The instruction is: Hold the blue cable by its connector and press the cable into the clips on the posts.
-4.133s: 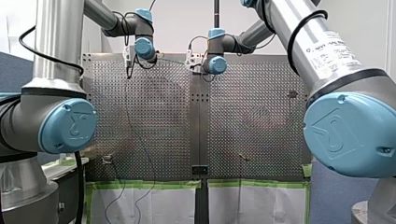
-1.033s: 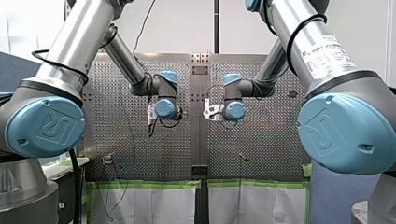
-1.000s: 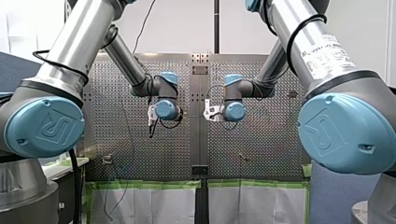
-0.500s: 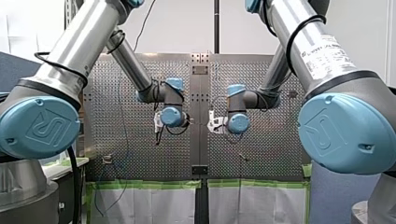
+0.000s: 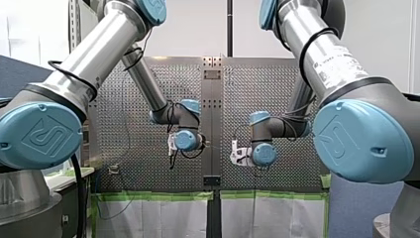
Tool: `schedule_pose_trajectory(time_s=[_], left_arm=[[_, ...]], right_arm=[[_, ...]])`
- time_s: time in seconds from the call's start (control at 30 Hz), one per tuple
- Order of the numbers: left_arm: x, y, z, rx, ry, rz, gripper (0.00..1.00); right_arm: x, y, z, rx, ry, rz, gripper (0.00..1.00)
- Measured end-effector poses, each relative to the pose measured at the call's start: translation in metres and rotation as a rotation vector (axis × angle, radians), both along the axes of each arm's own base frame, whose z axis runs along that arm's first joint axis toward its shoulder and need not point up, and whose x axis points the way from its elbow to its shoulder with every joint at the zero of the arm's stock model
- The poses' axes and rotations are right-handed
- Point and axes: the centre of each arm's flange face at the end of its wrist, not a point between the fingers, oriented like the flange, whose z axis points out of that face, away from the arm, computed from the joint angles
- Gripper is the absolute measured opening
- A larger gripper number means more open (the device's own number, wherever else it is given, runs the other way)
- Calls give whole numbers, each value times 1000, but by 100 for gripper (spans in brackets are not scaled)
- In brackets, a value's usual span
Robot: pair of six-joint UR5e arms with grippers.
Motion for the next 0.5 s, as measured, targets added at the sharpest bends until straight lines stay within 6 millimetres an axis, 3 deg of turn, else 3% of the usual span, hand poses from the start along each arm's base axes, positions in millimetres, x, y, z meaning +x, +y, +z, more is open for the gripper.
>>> schedule_pose_trajectory(time_s=[0.17, 0.5], left_arm=[[-3, -11, -11, 4, 8, -21, 0], [-11, -58, -38, -20, 16, -71, 0]], right_arm=[[-12, -6, -19, 0, -6, -23, 0], [-36, -28, -41, 8, 7, -57, 0]])
